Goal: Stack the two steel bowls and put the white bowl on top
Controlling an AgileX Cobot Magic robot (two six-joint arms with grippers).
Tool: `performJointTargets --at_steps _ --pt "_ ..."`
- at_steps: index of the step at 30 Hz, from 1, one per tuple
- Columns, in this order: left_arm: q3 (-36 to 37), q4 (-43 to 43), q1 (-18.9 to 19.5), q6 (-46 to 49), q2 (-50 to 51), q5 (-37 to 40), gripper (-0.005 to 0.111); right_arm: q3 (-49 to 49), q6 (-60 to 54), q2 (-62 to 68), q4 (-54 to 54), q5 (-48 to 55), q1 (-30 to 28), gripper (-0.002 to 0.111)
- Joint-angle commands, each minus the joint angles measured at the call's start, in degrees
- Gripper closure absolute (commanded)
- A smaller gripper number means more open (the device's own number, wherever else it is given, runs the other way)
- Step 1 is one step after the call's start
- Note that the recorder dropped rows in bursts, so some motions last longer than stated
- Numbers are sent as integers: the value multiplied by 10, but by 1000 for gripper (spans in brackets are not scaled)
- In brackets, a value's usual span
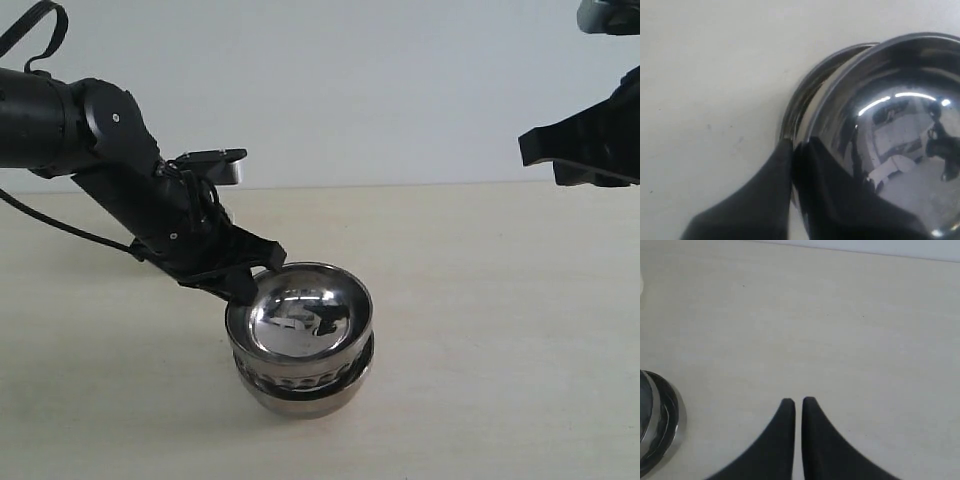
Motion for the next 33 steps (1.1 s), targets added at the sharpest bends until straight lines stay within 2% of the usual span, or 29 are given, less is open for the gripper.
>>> performJointTargets --at_steps 1,12,14,17,19,33 --pt "-5 1 -3 -5 3 11 103 1 -6 -5 -6 0 -4 108" --pt "-5 1 -3 -5 6 6 100 1 -6 -5 -4 1 -4 108" --pt "-5 1 -3 -5 6 3 90 1 -6 -5 -4 1 -4 108" --pt "-5 1 -3 -5 6 3 69 1 -6 -5 -4 1 -4 108" --pt "-5 1 -3 -5 6 7 62 1 -6 -5 -4 1 -4 108" --pt "-6 4 -3 -5 -5 20 62 1 -6 -5 -2 2 -4 108"
